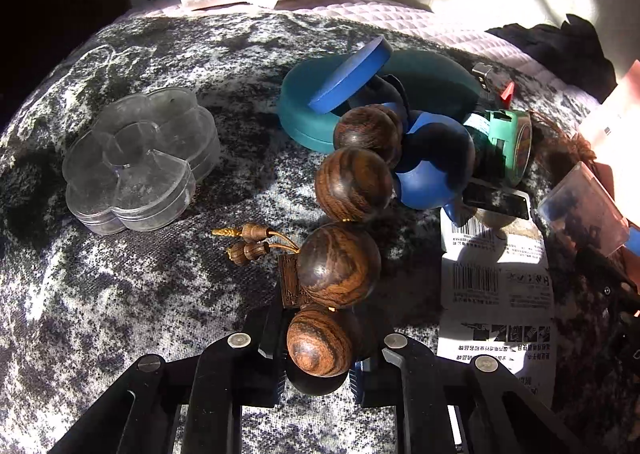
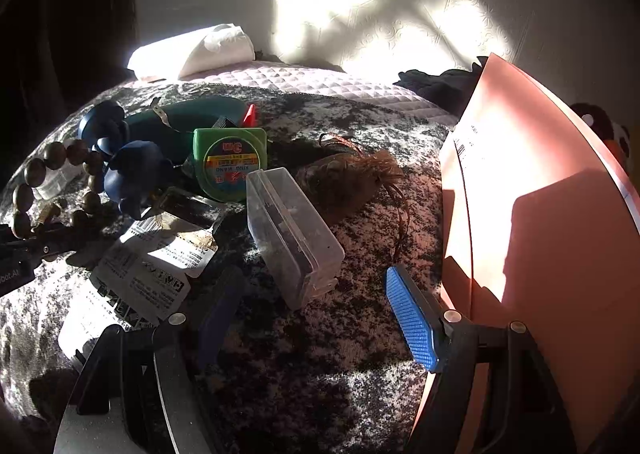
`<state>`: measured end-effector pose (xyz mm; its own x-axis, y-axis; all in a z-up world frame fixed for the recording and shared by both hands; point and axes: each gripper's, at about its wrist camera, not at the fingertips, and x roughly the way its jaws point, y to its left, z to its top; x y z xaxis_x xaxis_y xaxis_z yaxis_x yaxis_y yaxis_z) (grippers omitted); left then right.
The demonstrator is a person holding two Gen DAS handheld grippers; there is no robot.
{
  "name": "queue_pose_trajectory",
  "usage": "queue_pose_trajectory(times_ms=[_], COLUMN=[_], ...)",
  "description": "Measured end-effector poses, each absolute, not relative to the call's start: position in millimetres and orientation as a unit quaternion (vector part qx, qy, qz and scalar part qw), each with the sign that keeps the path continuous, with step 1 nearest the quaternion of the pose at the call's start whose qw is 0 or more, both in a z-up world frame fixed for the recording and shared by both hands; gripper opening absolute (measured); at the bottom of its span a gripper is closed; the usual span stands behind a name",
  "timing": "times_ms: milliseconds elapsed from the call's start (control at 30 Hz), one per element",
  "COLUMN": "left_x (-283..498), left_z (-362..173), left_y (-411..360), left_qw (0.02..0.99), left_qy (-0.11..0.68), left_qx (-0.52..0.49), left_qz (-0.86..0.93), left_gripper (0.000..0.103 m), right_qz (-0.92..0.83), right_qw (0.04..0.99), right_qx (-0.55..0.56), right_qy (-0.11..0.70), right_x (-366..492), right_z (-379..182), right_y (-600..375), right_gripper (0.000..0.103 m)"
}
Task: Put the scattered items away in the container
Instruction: 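Lift the bracelet with the left tool while the right tool grasps the clear plastic box, then carry the bead bracelet and clear plastic box over the pink box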
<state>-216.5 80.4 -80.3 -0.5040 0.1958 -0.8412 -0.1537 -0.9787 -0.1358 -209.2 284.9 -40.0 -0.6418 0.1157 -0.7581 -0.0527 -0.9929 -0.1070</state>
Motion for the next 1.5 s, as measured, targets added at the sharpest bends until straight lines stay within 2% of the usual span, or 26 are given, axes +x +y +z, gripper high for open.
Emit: queue_pose_trajectory(times_ms=[167,233,300,433,467,600,667,900,1000,1500], left_x=[-212,-213,-213,-214,-214,-216,-216,-217,-215,-159], left_z=[-76,-76,-76,-78,-79,-78,-78,-74,-72,-53], left_y=[74,72,71,70,70,67,64,42,34,9], left_qw=[0.102,0.102,0.101,0.102,0.102,0.101,0.101,0.095,0.097,0.105], left_qy=[-0.015,-0.017,-0.02,-0.026,-0.025,-0.032,-0.036,-0.064,-0.065,-0.043], left_qx=[-0.482,-0.482,-0.482,-0.486,-0.486,-0.488,-0.489,-0.486,-0.482,-0.461], left_qz=[0.87,0.87,0.87,0.868,0.868,0.866,0.866,0.866,0.869,0.88], left_gripper=[0.019,0.019,0.019,0.019,0.019,0.019,0.019,0.023,0.019,0.018], right_qz=[0.904,0.903,0.902,0.901,0.901,0.907,0.91,0.913,0.915,0.926], right_qw=[0.044,0.044,0.045,0.04,0.038,0.026,0.022,0.008,0.001,-0.04], right_qx=[-0.423,-0.424,-0.427,-0.43,-0.43,-0.418,-0.41,-0.403,-0.399,-0.367], right_qy=[-0.043,-0.046,-0.05,-0.05,-0.05,-0.052,-0.056,-0.063,-0.066,-0.082], right_x=[-212,-213,-214,-216,-216,-212,-210,-198,-190,-136], right_z=[-44,-46,-49,-52,-52,-47,-43,-32,-25,12], right_y=[279,278,277,278,278,274,270,252,243,185], right_gripper=[0.076,0.072,0.057,0.046,0.039,0.027,0.024,0.024,0.024,0.024])
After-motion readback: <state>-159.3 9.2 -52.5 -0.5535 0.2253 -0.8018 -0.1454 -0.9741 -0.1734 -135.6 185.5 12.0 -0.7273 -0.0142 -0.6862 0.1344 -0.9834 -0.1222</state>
